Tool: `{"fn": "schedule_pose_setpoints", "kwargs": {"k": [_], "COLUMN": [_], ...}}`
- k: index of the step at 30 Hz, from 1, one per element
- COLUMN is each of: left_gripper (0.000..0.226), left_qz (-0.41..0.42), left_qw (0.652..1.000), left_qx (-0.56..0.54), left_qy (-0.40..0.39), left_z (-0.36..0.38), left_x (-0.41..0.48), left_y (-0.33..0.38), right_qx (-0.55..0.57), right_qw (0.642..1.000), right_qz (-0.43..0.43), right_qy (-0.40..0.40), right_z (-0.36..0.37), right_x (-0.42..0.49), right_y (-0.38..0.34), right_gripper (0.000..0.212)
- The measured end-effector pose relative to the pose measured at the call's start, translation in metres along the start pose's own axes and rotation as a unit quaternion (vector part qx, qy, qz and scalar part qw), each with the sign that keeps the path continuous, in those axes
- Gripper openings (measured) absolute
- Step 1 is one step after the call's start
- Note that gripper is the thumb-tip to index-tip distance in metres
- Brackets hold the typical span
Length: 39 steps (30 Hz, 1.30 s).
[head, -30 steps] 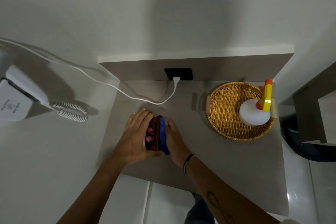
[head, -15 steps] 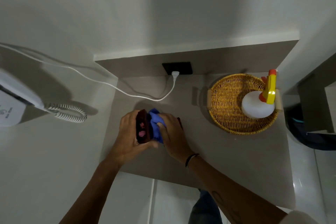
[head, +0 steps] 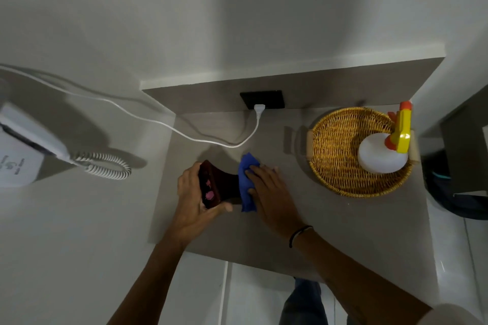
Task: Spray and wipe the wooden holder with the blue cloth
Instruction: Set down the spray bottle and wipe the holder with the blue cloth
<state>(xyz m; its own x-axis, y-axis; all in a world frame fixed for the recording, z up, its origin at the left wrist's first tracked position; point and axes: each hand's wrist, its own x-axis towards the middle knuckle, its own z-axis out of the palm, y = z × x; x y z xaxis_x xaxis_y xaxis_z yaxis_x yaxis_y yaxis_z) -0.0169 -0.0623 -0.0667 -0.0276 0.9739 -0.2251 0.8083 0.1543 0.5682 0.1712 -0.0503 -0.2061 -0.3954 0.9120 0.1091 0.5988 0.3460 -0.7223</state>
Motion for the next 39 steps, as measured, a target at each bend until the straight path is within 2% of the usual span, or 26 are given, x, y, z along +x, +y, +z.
{"fn": "schedule_pose_setpoints", "kwargs": {"k": [4,7,11,13,16,18,19,21,23,27,29,32,34,36,39], "left_gripper": [0.116,0.118,0.124,0.126,0.127,0.137,0.142,0.136,0.125,0.137,0.131,0.127,0.129,0.131,0.127], "left_qz": [0.004,0.004,-0.007,0.000,-0.020,-0.026,-0.025,-0.025,-0.025,-0.029,-0.020,0.000,0.006,0.005,-0.028], "left_qw": [1.000,1.000,1.000,0.999,0.999,0.999,0.999,0.999,0.999,0.999,0.999,0.999,0.999,0.999,0.997], "left_qx": [0.020,0.020,0.022,0.025,0.023,0.027,0.029,0.031,0.032,0.032,0.032,0.033,0.041,0.047,0.044], "left_qy": [0.001,-0.007,-0.017,-0.023,-0.017,-0.019,-0.020,-0.016,-0.012,-0.009,-0.007,0.001,0.004,0.010,0.053], "left_z": [-0.004,-0.005,-0.003,0.000,-0.001,-0.004,-0.006,-0.006,-0.004,0.000,0.003,0.007,0.010,0.013,0.017], "left_x": [0.006,0.005,0.002,0.002,0.006,0.008,0.008,0.006,0.002,-0.003,-0.005,-0.003,-0.001,-0.001,-0.002], "left_y": [0.006,0.005,0.007,0.011,0.019,0.024,0.024,0.024,0.023,0.019,0.017,0.016,0.018,0.020,0.022], "right_qx": [0.121,0.096,0.023,0.037,0.116,0.207,0.252,0.285,0.241,0.061,0.011,0.006,0.013,-0.002,-0.004], "right_qw": [0.989,0.990,0.999,0.998,0.990,0.972,0.960,0.951,0.965,0.998,1.000,0.999,0.997,0.993,0.991], "right_qz": [-0.058,-0.084,-0.008,0.040,0.031,-0.004,-0.013,-0.015,-0.018,0.008,0.015,0.031,0.076,0.119,0.128], "right_qy": [0.068,0.068,0.028,0.024,0.072,0.114,0.122,0.115,0.100,0.031,0.005,0.007,0.007,0.011,0.047], "right_z": [0.009,0.008,0.004,0.004,0.002,-0.001,-0.002,-0.001,0.003,0.006,0.004,-0.001,-0.004,-0.009,-0.016], "right_x": [0.014,0.011,0.000,-0.003,0.014,0.028,0.031,0.027,0.017,0.002,-0.003,-0.003,-0.001,0.003,0.008], "right_y": [-0.043,-0.040,0.007,0.017,-0.008,-0.036,-0.047,-0.061,-0.055,-0.012,0.007,0.023,0.032,0.039,0.038], "right_gripper": [0.048,0.049,0.049,0.045,0.028,0.020,0.024,0.042,0.050,0.054,0.053,0.050,0.045,0.035,0.016]}}
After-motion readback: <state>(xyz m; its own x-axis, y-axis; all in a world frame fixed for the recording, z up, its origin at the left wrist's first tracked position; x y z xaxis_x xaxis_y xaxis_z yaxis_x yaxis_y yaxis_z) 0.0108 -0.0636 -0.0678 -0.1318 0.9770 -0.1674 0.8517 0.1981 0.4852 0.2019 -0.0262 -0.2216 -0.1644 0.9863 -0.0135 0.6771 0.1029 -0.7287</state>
